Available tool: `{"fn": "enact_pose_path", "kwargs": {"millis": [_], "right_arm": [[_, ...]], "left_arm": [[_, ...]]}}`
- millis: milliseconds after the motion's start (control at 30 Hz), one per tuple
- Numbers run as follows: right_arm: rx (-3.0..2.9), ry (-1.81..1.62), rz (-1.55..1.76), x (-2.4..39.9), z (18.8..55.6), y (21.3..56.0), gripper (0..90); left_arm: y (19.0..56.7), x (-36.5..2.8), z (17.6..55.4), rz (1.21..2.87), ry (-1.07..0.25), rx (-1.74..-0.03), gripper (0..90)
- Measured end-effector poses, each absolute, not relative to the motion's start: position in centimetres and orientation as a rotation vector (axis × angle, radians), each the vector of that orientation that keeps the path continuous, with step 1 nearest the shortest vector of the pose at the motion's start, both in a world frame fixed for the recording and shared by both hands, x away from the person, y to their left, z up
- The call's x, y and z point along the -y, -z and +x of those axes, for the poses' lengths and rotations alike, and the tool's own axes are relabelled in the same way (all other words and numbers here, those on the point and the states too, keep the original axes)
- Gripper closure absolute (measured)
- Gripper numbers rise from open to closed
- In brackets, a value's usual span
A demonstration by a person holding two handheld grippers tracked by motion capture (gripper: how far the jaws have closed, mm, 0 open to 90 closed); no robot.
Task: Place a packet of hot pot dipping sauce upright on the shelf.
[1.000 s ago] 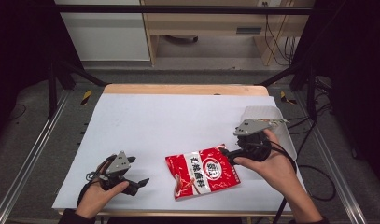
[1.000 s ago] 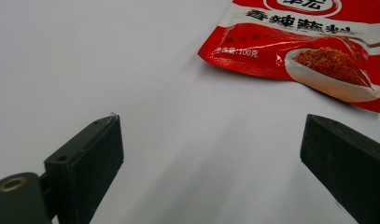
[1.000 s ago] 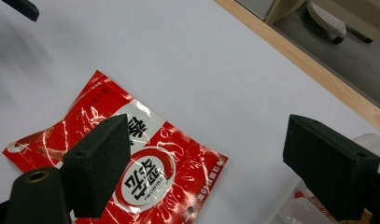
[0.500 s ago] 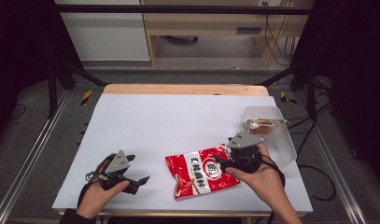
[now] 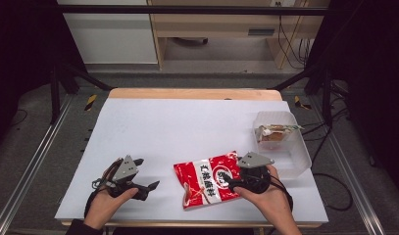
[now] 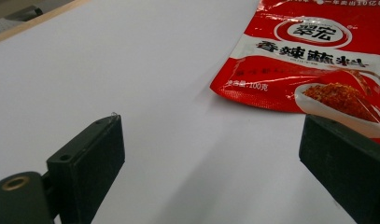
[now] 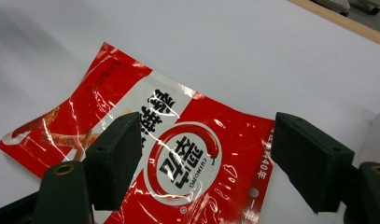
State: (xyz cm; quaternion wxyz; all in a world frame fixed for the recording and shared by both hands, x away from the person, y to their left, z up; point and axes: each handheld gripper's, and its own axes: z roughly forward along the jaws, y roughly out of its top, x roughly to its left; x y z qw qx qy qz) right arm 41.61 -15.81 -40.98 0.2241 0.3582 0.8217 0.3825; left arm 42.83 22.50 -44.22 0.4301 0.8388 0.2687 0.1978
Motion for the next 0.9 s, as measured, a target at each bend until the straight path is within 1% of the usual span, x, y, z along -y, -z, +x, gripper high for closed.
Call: {"fn": "enact_pose_path", "kwargs": {"millis": [300, 400, 667, 900], "right_arm": [[-2.256, -1.052, 1.038, 16.2, 39.8, 42.9, 21.2], [-2.256, -1.018, 1.065, 16.5, 39.4, 43.9, 19.4], [-2.274, -0.990, 1.137, 17.4, 38.6, 45.4, 16.8], [-2.288, -0.962, 1.186, 18.0, 38.9, 46.1, 14.9]], "left_arm": [[44.1, -20.0, 44.0, 2.125, -0.503, -0.629, 7.0], [44.3, -19.3, 44.2, 2.108, -0.498, -0.625, 7.5], [44.8, -19.7, 43.1, 2.141, -0.528, -0.615, 7.5], [44.8, -20.3, 43.2, 2.136, -0.538, -0.629, 7.5]]}}
